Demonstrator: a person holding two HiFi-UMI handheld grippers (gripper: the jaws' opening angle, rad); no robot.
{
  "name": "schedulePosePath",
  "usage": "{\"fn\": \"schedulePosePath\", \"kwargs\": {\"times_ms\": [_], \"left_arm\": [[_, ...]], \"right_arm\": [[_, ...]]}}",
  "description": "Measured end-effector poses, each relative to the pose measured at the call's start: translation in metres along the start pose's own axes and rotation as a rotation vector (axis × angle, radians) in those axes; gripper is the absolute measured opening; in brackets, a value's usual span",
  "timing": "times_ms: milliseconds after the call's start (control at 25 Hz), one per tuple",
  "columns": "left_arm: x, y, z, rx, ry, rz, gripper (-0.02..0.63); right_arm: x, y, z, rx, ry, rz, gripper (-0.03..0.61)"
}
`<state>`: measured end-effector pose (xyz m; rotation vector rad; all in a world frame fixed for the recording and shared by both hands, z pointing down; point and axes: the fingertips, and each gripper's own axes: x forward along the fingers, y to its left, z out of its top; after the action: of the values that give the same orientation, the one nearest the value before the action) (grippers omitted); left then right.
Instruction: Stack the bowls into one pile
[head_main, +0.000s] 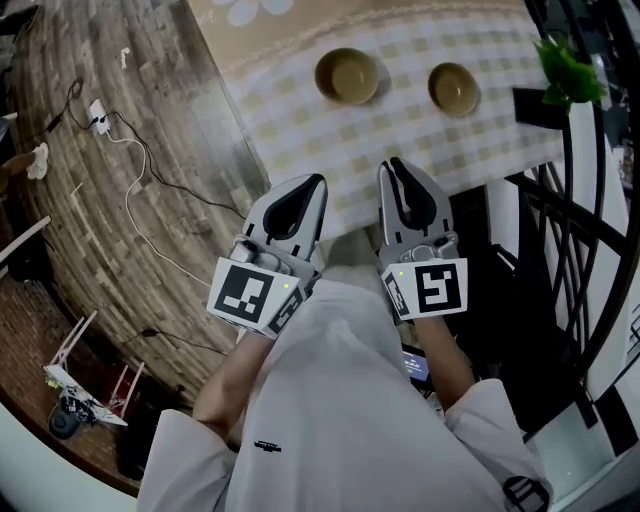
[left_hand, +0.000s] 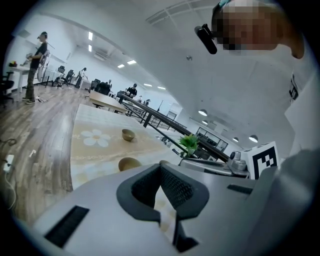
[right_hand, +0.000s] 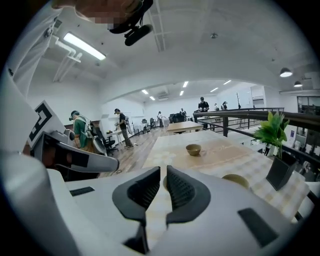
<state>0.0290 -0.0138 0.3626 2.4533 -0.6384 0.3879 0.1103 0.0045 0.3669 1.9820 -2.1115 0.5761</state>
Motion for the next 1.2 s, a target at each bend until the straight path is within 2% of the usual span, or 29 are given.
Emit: {"fn": "schedulePosePath", "kwargs": {"times_ms": [320,520,760,840,1000,1200], "left_arm": [[0.033,0.033,-0.023,-0.043,0.048,0.009,0.017],[0.047,0.054,-0.024,-0.055,0.062,0.024,0.017],[0.06,0.073,-0.016,-0.059,0.041,0.057,0.017],[0.062,0.077,-0.014,-0.065,0.024,0.063,0.017],[0.067,0.081,-0.004,-0.048,0.001,0.07,0.017],[0.073,0.089,0.015,-0.003,0.01,0.067,0.017]], "right_arm": [[0.047,-0.018,-0.029,0.001,0.068,-0.006,0.037],[0.074,-0.031,-0.027,0.002,0.074,-0.029,0.037],[0.102,-0.045,-0.02,0.023,0.075,-0.022,0.037],[0.11,-0.048,-0.012,-0.018,0.083,-0.008,0.037],[0.129,-0.052,0.009,-0.165,0.085,0.025,0.037],[0.155,-0.064,0.042,-0.302,0.084,0.004,0.037]]}}
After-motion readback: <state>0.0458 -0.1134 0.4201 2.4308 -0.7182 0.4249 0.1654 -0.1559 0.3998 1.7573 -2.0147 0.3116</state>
